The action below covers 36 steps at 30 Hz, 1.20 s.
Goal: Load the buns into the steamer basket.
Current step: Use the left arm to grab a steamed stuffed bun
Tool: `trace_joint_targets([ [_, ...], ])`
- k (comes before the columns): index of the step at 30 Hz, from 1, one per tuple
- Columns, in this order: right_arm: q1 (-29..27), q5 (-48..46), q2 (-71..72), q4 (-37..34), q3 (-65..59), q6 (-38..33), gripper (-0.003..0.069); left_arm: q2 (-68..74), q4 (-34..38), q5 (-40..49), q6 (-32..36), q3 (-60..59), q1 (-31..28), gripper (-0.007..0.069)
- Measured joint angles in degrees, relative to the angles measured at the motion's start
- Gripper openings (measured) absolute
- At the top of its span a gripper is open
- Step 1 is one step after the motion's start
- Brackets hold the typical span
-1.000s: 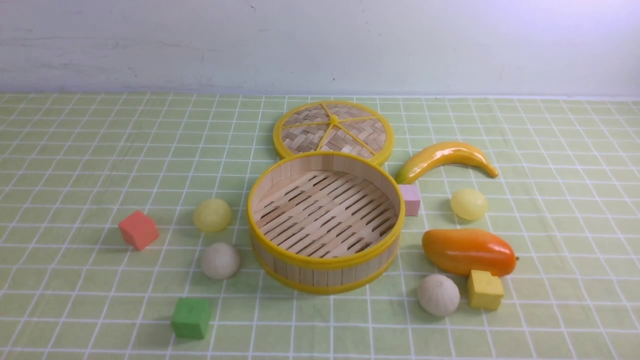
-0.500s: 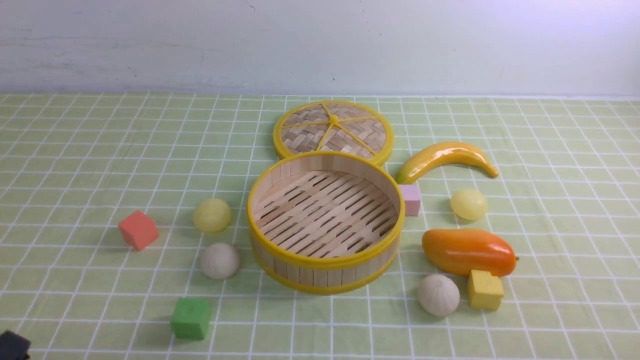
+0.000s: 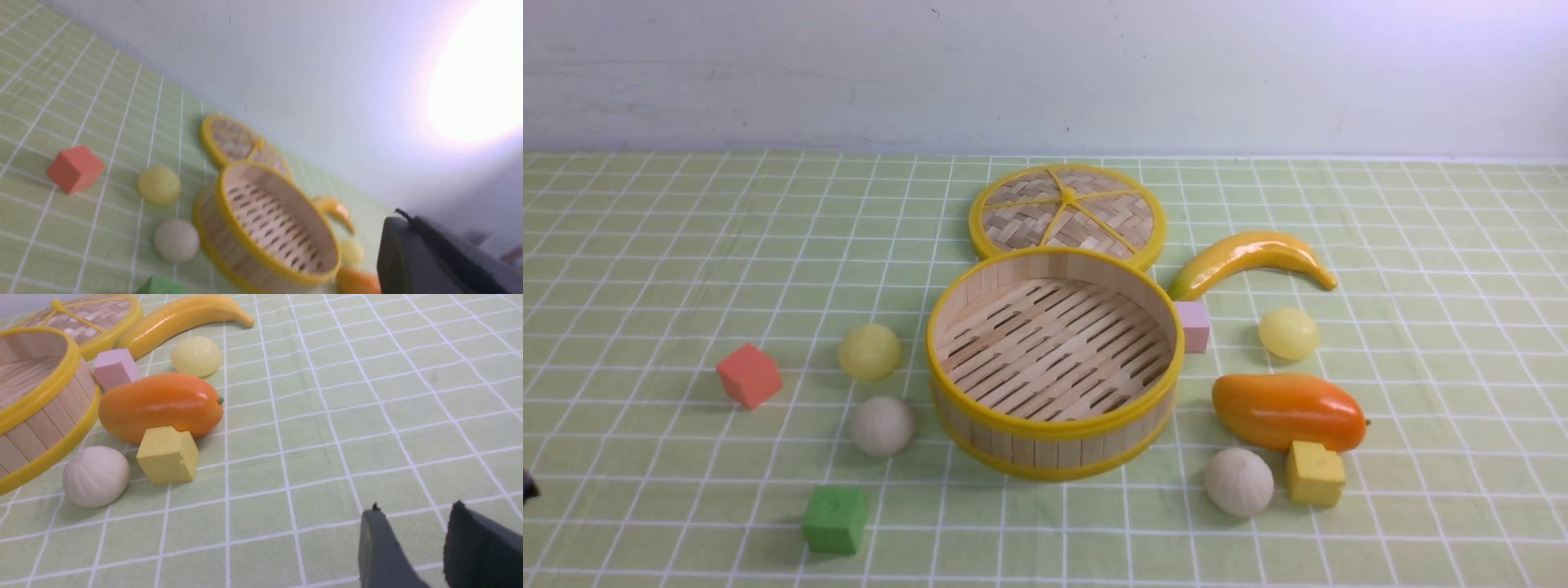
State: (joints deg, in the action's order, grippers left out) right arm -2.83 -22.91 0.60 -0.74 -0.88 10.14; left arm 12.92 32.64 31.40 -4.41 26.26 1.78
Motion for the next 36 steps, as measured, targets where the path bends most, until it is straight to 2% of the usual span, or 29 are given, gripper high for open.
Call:
trace_joint_targets([
  [3,0.00,0.00,0.00,0.00,0.00,0.00,0.0241,11.79,-1.95,13.50,3.86,7.29,0.00,-0.0013],
  [4,0.00,0.00,0.00,0.00,0.00,0.00,0.0241,11.79,-1.95,13.50,3.86,7.29,0.00,-0.0013],
  [5,0.00,-0.05,0.00,0.00,0.00,0.00,0.0241,19.21,-3.56,19.99,5.09,10.80,0.00,-0.0013],
  [7,0.00,-0.05,0.00,0.00,0.00,0.00,0.0241,26.27,-5.38,23.04,5.57,13.45,0.00,-0.0013],
  [11,0.00,-0.05,0.00,0.00,0.00,0.00,0.0241,38.13,-7.11,22.50,6.93,16.47,0.00,-0.0013],
  [13,0.00,-0.05,0.00,0.00,0.00,0.00,0.0241,46.66,-7.46,19.35,8.49,18.24,0.57,-0.0013],
  [14,0.00,-0.05,0.00,0.00,0.00,0.00,0.0241,46.66,-7.46,19.35,8.49,18.24,0.57,-0.0013],
  [18,0.00,-0.05,0.00,0.00,0.00,0.00,0.0241,56.94,-9.25,16.44,8.46,22.40,9.89,-0.0013],
  [22,0.00,-0.05,0.00,0.00,0.00,0.00,0.0241,62.67,-14.99,14.53,4.41,27.93,17.66,-0.0013],
  [28,0.00,-0.05,0.00,0.00,0.00,0.00,0.0241,72.12,-23.24,13.11,-1.53,36.29,18.49,-0.0013],
  [30,0.00,-0.05,0.00,0.00,0.00,0.00,0.0241,76.19,-25.20,12.89,-1.91,39.51,18.36,0.0005],
  [36,0.00,-0.05,0.00,0.00,0.00,0.00,0.0241,87.28,-28.15,13.17,-1.91,46.30,17.46,0.0189],
])
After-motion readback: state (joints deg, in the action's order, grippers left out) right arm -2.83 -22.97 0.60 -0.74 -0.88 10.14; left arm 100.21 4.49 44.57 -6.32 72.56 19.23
